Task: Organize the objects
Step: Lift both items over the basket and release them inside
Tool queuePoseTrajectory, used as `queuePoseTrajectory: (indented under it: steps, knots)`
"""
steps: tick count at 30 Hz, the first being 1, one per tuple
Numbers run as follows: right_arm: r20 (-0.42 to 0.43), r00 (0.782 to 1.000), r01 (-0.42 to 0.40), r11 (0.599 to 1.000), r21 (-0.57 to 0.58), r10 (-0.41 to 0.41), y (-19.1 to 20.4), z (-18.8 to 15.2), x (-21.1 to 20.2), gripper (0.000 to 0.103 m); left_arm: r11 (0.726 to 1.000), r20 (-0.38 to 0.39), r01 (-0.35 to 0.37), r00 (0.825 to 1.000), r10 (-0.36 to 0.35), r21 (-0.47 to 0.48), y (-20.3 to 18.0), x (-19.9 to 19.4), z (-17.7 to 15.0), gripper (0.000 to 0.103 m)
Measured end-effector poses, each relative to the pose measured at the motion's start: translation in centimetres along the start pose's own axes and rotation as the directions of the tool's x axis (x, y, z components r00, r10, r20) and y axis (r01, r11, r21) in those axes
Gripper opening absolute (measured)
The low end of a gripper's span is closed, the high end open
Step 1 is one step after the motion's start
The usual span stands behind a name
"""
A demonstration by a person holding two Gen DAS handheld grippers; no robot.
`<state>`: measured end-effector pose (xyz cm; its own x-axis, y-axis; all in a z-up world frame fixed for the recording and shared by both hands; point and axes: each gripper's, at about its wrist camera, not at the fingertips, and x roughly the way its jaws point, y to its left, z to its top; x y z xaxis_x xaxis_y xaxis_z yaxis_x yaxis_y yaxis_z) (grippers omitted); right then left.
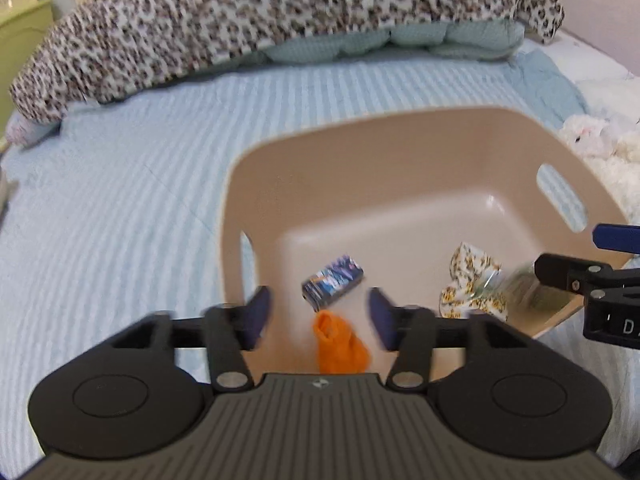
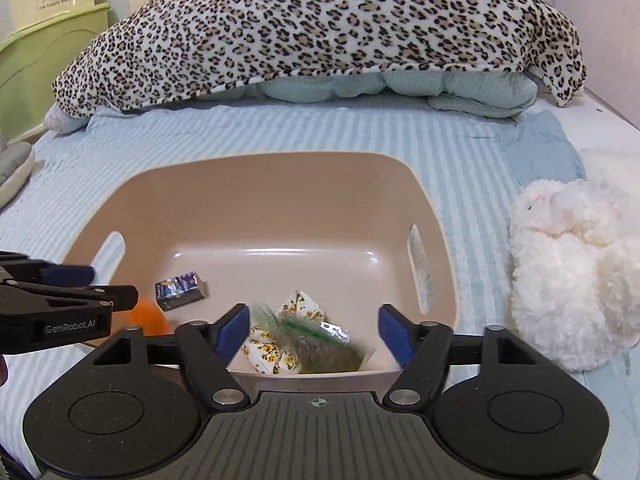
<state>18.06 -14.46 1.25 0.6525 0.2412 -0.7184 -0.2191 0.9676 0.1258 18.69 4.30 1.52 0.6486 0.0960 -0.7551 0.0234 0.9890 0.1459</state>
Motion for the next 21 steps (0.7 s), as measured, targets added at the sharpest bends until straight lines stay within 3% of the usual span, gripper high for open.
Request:
queuePoseTrajectory:
  steps: [4,10,21]
  knots:
    - [0.012,1.0,-0.015,1.0,0.018,0.015,-0.5,-0.2,-1.8,0.088,1.0,0.051,0.005,0.999,-0.006,0.015,0.3,-2.9,-0.1,0.075]
    - [0.01,1.0,-0.015,1.0,0.018,0.015,-0.7,-1.5,-4.0,0.09,1.0,0.078,0.022,0.997,-0.022,0.003,1.2,-5.9,-1.5,0.087]
    - [-0.08,0.997,-0.004,1.0,0.021,0.006,0.3,-6.2,-4.6,0.091,1.0,0.027,0.017,0.999,-0.017,-0.018,3.7,-7.3,-6.0,0.088]
